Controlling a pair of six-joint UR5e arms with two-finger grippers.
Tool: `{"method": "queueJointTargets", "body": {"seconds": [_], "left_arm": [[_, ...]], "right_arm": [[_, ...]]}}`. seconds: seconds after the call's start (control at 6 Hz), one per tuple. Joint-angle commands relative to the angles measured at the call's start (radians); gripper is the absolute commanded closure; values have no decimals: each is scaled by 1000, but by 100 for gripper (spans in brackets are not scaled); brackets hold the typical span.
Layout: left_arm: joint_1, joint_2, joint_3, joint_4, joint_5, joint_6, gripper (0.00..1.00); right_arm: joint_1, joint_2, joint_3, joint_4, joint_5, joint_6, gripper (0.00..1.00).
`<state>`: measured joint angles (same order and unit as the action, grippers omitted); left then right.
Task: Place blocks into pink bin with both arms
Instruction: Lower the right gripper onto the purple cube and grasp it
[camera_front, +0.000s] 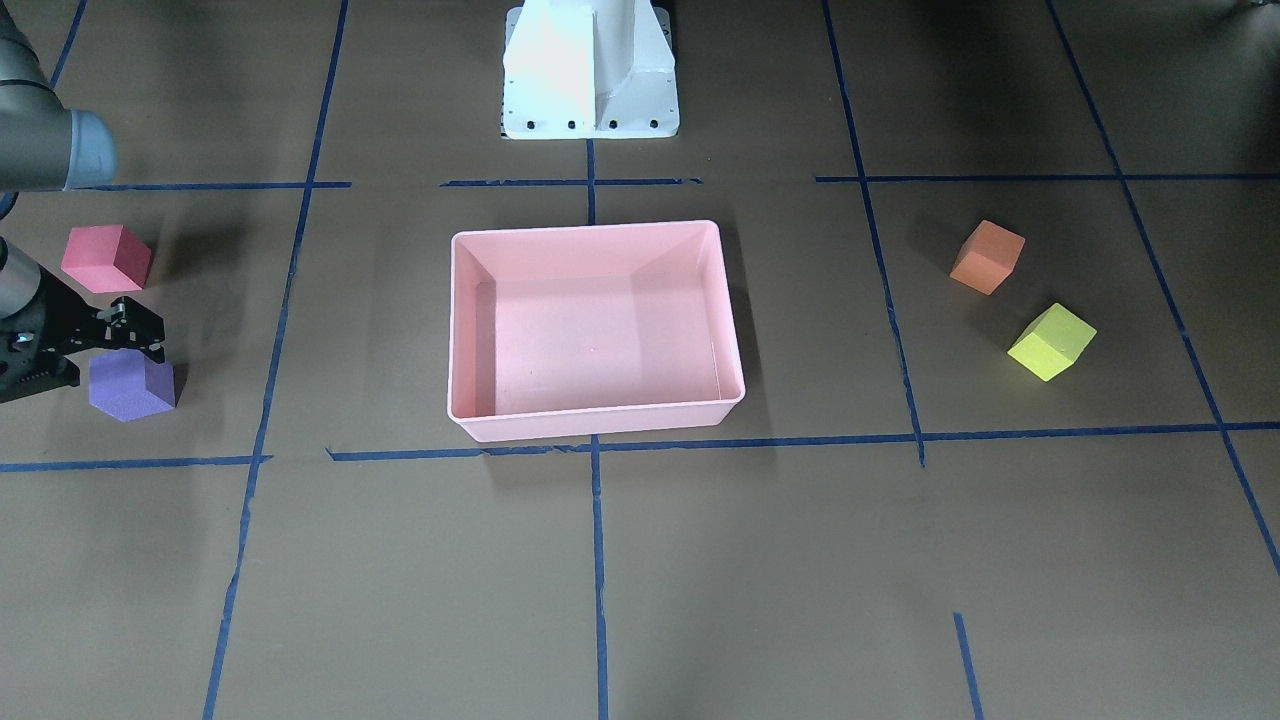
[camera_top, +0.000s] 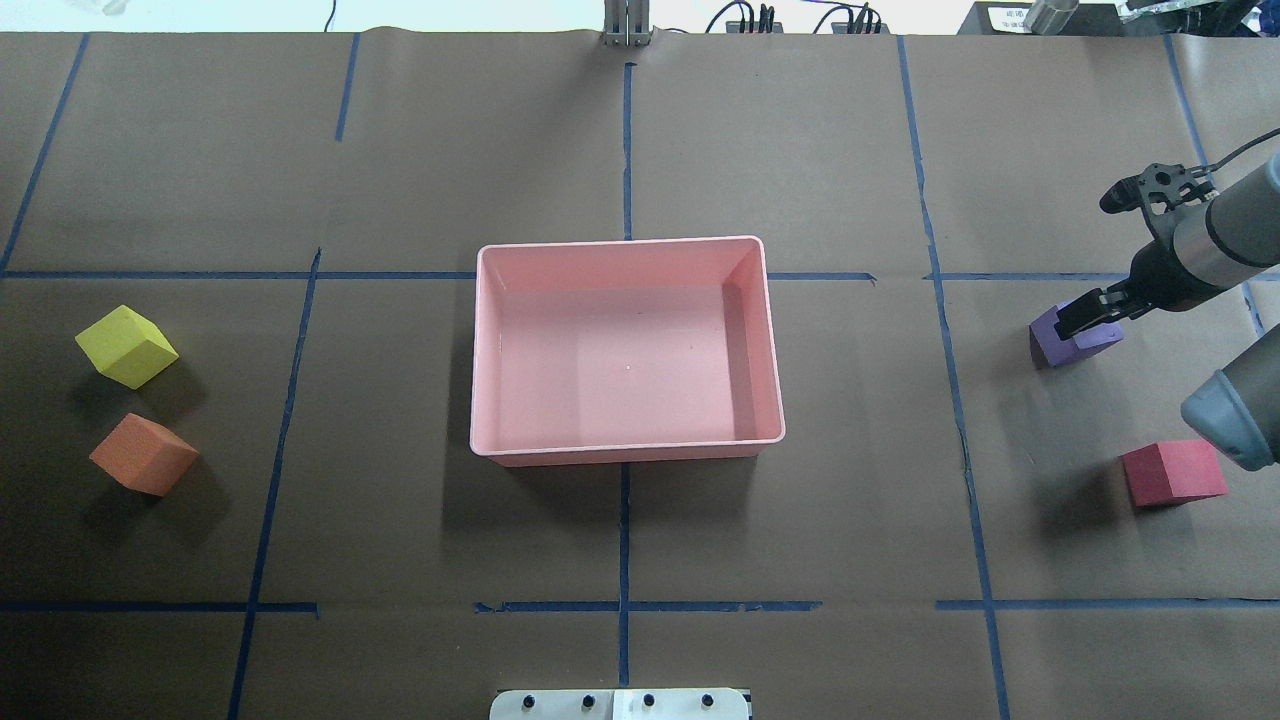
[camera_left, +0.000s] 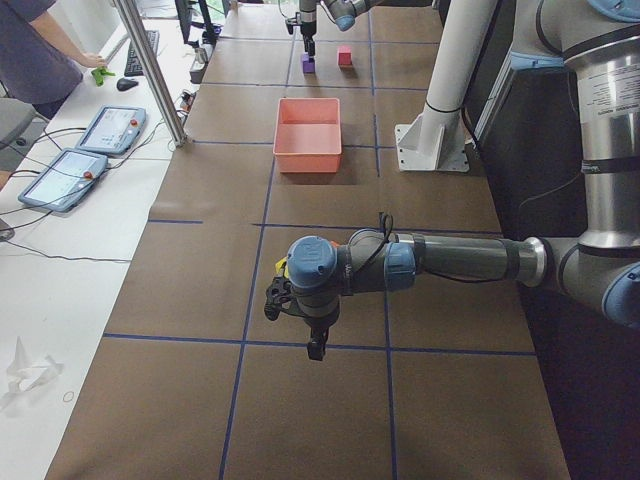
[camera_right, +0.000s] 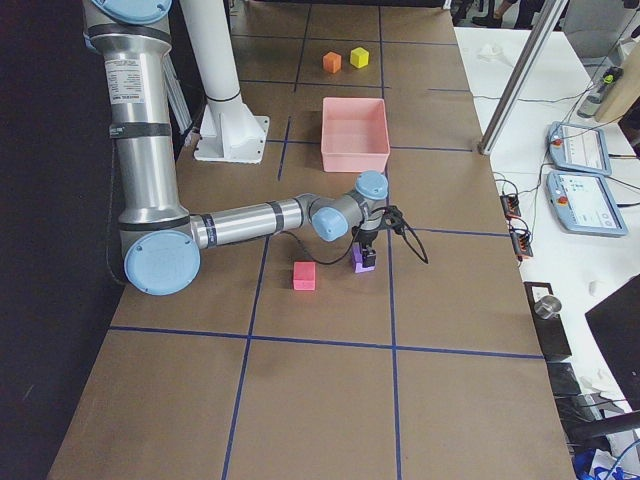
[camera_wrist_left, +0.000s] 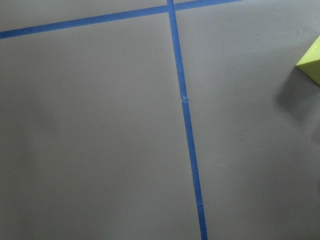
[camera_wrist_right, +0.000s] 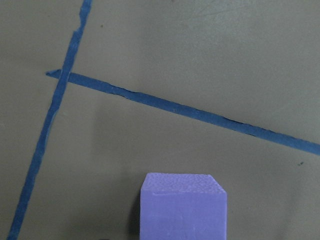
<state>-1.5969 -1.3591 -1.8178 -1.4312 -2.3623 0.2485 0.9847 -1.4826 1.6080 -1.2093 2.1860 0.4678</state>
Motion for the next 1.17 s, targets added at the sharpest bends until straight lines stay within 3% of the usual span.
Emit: {"method": "queueJointTargets", "body": {"seconds": [0.0,0.17,0.33,0.67,1.0], "left_arm": [[0,0,0,0,0,0,0],[0,0,0,0,0,0,0],[0,0,0,0,0,0,0],[0,0,0,0,0,0,0],[0,0,0,-3,-2,0,0]], "right_arm": [[-40,21,-48,-1,-29,-3,3],[-43,40,-49,-1,-32,-5,40],[-43,44,-40,-1,-31,3,71],[-41,129,25,-24,-20,143,75],[-107,375,29,-176,-9,453,73]]}}
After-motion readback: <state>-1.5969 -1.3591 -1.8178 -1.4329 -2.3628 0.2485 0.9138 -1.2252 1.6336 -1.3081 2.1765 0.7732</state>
